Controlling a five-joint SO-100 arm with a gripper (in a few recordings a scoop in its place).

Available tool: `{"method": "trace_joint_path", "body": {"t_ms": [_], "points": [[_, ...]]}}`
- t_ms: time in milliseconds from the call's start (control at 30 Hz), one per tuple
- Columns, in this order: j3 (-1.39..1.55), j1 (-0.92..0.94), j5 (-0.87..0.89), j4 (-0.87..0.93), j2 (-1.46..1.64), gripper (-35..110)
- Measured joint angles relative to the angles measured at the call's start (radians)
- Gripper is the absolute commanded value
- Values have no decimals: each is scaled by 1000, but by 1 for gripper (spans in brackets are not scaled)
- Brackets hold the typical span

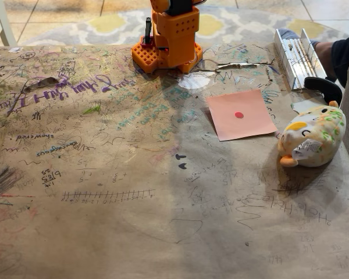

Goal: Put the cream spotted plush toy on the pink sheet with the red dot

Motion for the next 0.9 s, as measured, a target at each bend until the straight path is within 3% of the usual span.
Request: {"method": "trace_joint_path", "body": {"t_ms": [133,367,700,800,900], "points": [[222,8,32,-46,3,5],[557,6,166,-155,97,0],[1060,150,695,-595,497,0],[1201,187,695,-666,713,0],[1209,207,591,-614,836,0]]}}
